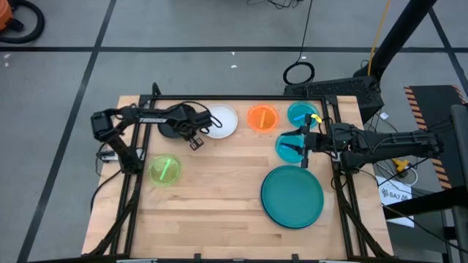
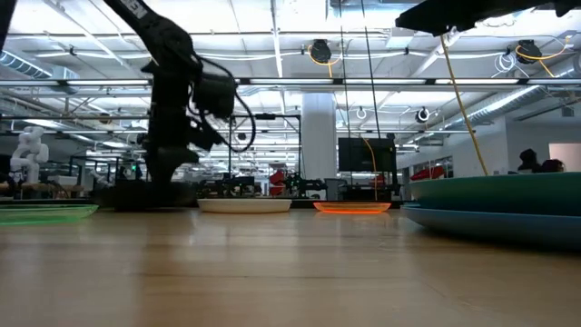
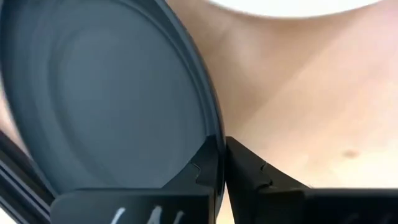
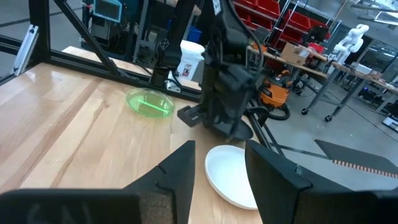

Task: Stack plastic plates
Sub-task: Stack the black plate on top of the green plate

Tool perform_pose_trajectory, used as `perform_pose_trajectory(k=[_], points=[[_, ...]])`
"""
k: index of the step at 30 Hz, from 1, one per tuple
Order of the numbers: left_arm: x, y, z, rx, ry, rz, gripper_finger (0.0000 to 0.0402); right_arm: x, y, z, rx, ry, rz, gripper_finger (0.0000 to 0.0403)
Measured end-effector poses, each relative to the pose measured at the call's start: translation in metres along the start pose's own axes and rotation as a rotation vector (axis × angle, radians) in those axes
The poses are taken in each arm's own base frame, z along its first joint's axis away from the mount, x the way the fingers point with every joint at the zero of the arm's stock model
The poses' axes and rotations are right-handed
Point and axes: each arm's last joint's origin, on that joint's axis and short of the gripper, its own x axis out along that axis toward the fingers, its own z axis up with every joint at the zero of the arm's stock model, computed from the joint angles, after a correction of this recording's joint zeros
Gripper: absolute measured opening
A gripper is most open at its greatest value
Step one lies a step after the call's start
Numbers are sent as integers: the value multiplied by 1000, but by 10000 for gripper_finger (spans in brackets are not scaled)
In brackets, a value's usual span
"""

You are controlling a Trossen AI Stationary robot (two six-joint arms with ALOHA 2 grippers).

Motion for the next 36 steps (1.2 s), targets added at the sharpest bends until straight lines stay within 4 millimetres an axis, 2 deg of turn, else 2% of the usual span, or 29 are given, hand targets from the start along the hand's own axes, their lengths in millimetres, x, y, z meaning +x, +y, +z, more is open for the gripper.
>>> perform_pose_trajectory(k=[8, 15, 21, 27, 36], points=[[-43, -27, -18, 157, -175, -50, 17, -1, 0, 4, 16, -42, -3, 132], [-66, -79, -31, 441, -396, -125, 17, -8, 5, 11, 53, -103, 34, 132], [-95, -128, -41, 650, -725, -235, 17, -18, 9, 20, 107, -192, 83, 132], [-122, -164, -55, 781, -1008, -344, 17, -23, 23, 27, 194, -271, 312, 132], [-145, -182, -68, 843, -1226, -403, 16, -31, 51, 43, 212, -408, 600, 132]])
